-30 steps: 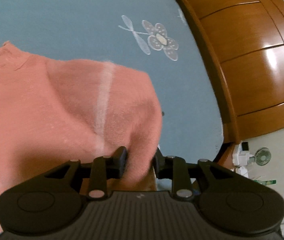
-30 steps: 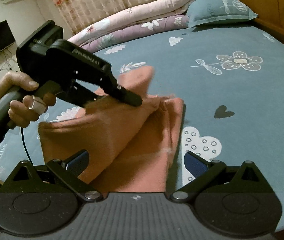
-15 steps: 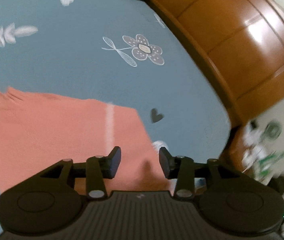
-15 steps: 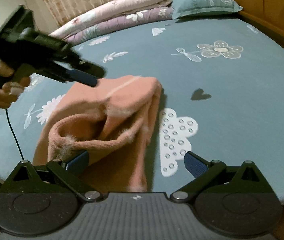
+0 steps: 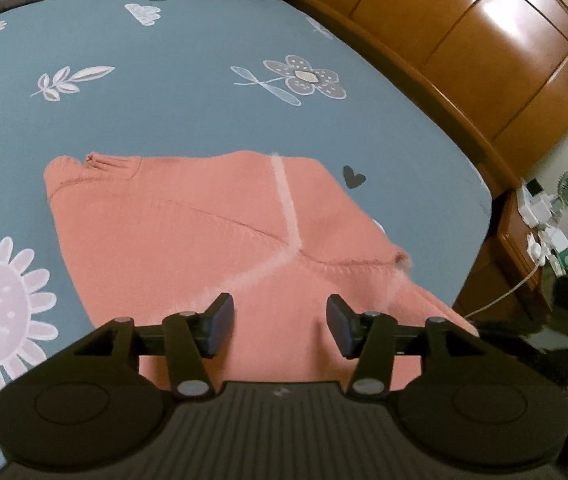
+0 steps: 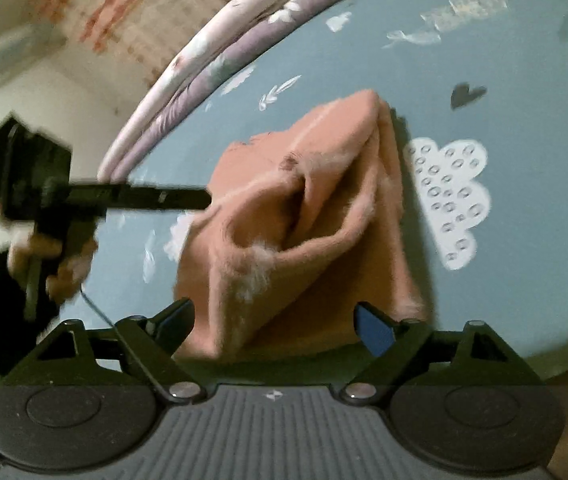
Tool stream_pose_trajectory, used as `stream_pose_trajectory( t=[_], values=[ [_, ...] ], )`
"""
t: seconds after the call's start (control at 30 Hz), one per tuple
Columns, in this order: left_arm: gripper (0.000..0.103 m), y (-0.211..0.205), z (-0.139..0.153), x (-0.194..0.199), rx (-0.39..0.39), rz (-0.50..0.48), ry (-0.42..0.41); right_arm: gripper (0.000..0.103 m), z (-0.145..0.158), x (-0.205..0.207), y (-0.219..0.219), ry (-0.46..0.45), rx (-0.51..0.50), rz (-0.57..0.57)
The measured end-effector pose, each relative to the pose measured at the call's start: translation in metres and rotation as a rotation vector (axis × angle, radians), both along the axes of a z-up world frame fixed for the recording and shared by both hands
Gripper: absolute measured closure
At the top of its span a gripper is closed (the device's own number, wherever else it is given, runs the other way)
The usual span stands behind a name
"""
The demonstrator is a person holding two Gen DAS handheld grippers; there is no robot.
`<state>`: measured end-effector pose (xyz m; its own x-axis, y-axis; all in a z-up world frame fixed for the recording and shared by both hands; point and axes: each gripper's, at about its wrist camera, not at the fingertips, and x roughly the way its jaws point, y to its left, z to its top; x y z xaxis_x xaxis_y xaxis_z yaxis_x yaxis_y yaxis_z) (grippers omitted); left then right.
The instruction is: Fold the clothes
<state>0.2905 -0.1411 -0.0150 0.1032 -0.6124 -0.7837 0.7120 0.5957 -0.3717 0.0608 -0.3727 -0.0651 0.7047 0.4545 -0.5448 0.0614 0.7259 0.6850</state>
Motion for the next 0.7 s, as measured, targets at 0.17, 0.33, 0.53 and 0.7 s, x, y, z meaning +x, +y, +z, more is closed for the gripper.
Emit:
stream_pose_trajectory(
  t=[0.17, 0.33, 0.53, 0.7],
  values=[
    [0.051, 0.002, 0.001, -0.003, -0.016, -0.029, -0.022, 0.041, 0.004, 0.027, 0.006, -0.002, -0.033, -0.077],
    [0.051, 0.004, 0.002, -0.007, -0.032, -0.059, -0.044, 0.077, 0.007, 0.031, 0.001, 0.061, -0.163, -0.105],
    [0.044, 0.004, -0.009, -0.008, -0.03, -0.084, -0.058, 0.078, -0.001, 0.034, -0.004, 0.087, -0.225, -0.094],
    [0.044, 0.003, -0.026, -0.007, -0.014, -0.099, -0.061, 0.075, -0.01, 0.02, -0.017, 0.128, -0.196, -0.132]
  ],
)
